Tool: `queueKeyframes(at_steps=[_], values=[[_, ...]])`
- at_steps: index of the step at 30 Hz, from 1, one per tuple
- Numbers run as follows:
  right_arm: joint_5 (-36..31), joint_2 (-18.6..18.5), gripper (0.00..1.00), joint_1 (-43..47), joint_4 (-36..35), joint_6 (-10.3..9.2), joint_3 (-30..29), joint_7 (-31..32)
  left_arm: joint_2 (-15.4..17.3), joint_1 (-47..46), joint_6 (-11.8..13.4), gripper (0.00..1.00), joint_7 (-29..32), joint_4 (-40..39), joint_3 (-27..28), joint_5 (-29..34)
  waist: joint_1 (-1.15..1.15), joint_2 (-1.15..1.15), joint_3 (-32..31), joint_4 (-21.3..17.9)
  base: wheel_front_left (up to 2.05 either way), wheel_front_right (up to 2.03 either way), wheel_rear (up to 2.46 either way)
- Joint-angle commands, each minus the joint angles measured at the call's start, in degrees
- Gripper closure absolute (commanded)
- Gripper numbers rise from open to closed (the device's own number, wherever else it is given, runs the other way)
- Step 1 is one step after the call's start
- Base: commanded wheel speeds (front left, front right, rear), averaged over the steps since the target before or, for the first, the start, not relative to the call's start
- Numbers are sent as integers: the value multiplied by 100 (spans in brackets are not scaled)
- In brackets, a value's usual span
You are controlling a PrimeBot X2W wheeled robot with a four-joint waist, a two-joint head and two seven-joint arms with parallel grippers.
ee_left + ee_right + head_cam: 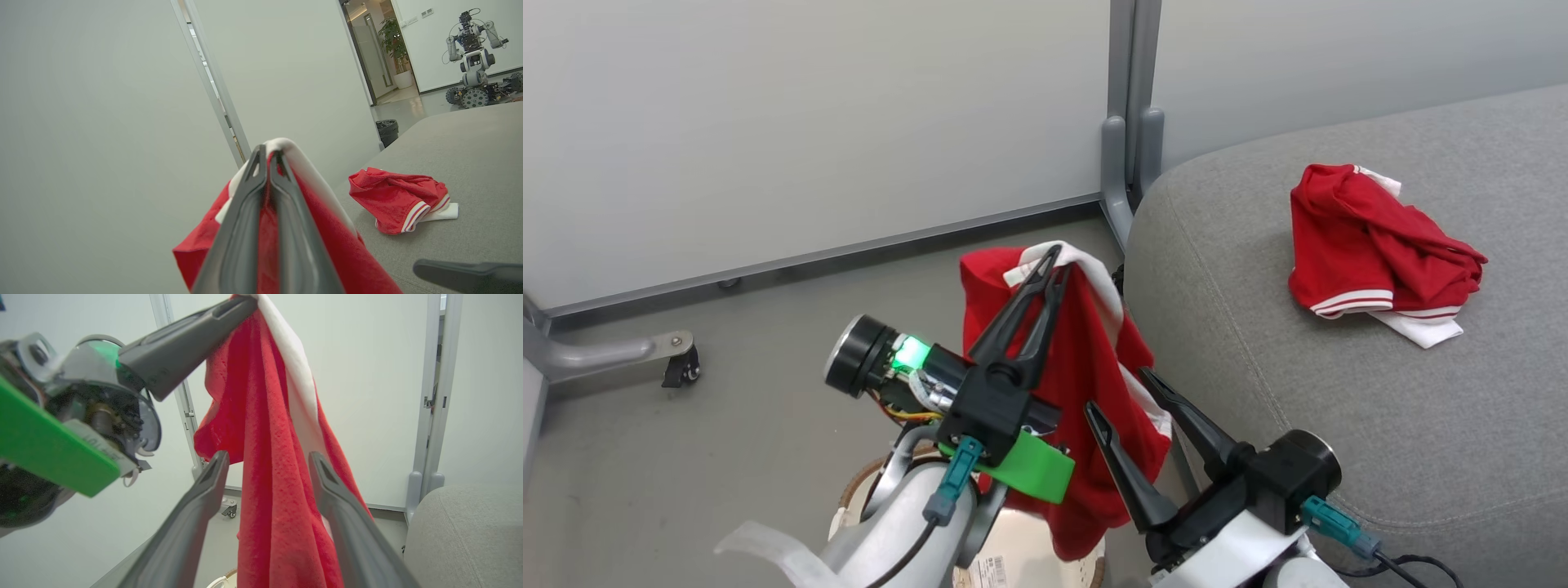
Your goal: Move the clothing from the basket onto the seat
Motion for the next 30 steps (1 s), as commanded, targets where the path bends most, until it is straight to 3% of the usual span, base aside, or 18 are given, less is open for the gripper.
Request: queueKeyframes(at_steps=[1,11,17,18,20,30], values=[[-104,7,0,-75,95,-4,-30,-1,-36,-161,-35,100,-1,18,-74,-66,0,0,6,-38,0,0,0],[-359,203,0,-65,889,-4,-567,-1,-137,-649,-102,100,202,-81,-560,-405,0,0,-8,-142,0,0,0],[-263,245,0,-176,1147,-4,-529,-1,-146,-770,-17,100,338,-174,-733,-600,0,0,32,-139,0,0,0],[-243,246,4,-204,1167,-4,-512,-1,-145,-787,-20,100,357,-186,-763,-620,0,0,40,-130,0,0,0],[-121,247,100,-231,1180,-4,-441,-1,-146,-798,-13,100,379,-200,-816,-670,0,0,57,-100,0,0,0],[-50,243,100,-120,1260,-4,-538,-1,69,-608,-43,100,557,280,-784,-854,0,0,141,31,0,0,0]])
